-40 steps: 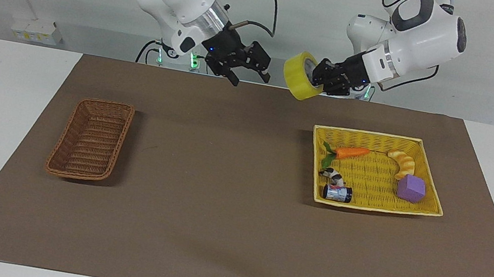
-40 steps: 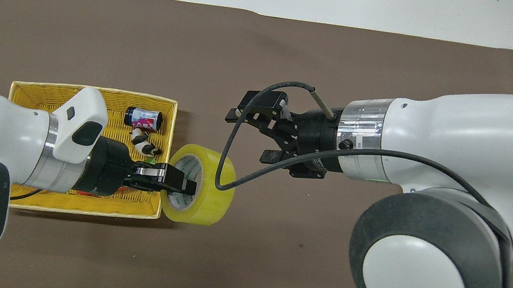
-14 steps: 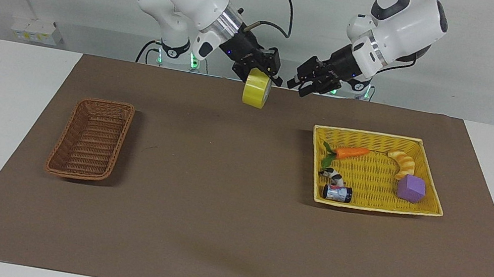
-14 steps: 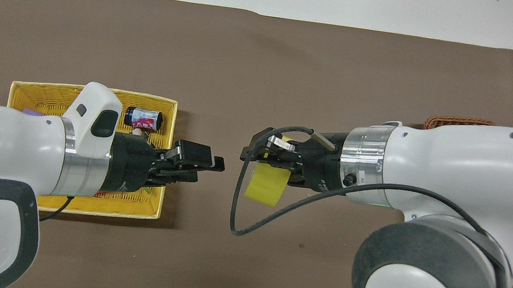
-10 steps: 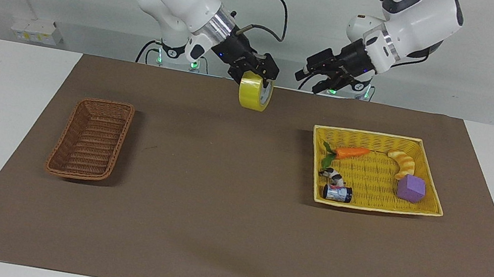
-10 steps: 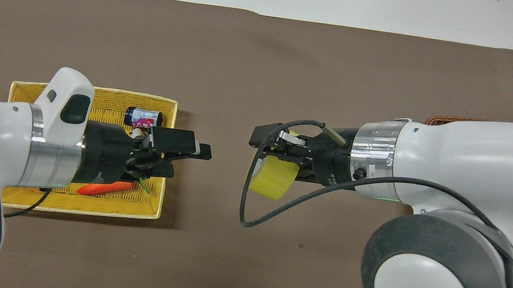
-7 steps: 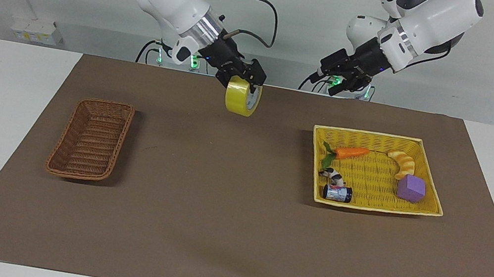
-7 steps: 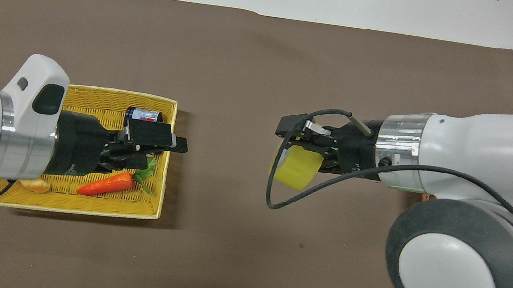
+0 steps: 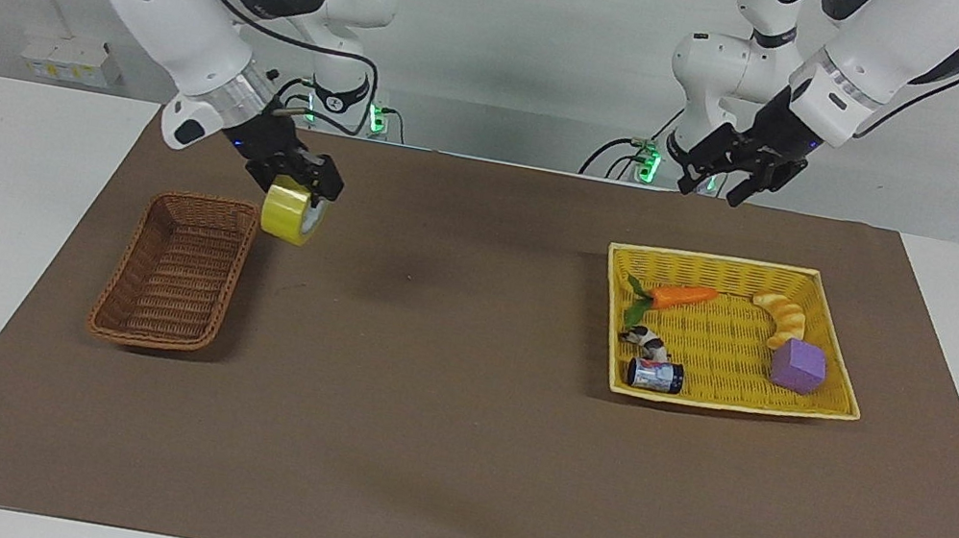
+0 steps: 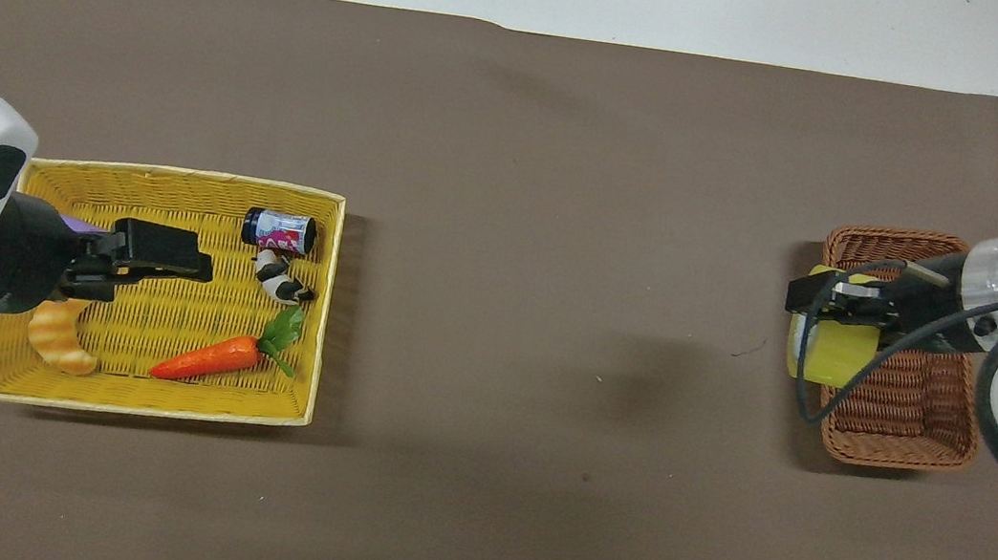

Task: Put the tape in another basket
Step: 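Carry the tape to the wicker basket while the left gripper withdraws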

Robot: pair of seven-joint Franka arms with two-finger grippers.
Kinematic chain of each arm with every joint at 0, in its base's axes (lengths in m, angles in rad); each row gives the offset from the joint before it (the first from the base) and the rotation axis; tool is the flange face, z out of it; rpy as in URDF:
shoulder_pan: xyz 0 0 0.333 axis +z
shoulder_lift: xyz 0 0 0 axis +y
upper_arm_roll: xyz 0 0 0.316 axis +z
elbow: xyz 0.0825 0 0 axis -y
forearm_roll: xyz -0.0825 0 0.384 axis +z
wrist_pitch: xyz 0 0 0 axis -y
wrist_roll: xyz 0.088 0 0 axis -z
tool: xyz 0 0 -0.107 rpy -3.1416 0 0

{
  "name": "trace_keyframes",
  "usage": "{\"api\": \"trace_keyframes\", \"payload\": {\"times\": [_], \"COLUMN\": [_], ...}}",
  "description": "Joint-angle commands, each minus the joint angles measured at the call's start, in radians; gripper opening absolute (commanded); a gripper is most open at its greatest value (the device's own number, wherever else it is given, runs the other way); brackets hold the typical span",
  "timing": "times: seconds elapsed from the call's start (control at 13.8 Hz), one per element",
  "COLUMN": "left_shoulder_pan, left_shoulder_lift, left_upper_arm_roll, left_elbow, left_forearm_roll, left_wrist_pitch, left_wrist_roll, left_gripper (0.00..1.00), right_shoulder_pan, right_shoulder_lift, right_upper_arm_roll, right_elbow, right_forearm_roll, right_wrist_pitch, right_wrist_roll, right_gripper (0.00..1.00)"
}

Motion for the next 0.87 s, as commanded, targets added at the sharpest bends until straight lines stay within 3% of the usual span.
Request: {"api": "trace_keyframes", "payload": {"times": [0.0,0.14,0.36,0.51,0.8], "left_shoulder_pan": [0.044,0.081,0.174,0.213,0.214], "left_shoulder_lift": [0.021,0.021,0.025,0.028,0.034], "left_upper_arm_roll": [-0.006,-0.004,-0.003,-0.003,-0.003], "left_elbow": [0.036,0.036,0.034,0.034,0.027], "left_forearm_roll": [0.117,0.203,0.218,0.227,0.246], "left_wrist_pitch": [-0.049,-0.049,-0.043,-0.037,-0.049], "left_wrist_roll": [0.118,0.253,0.430,0.457,0.458], "left_gripper": [1.00,1.00,1.00,1.00,1.00], "right_shoulder_pan": [-0.033,-0.039,-0.033,-0.031,-0.042], "right_shoulder_lift": [0.009,0.013,0.027,0.052,0.128], "right_upper_arm_roll": [0.015,0.015,0.016,0.016,0.015], "right_elbow": [-0.044,-0.087,-0.141,-0.165,-0.165], "right_forearm_roll": [-0.152,-0.250,-0.443,-0.566,-0.643], "right_wrist_pitch": [0.004,0.024,0.117,0.199,0.280], "right_wrist_roll": [-0.130,-0.166,-0.170,-0.175,-0.169], "right_gripper": [0.00,0.00,0.00,0.00,0.00]}}
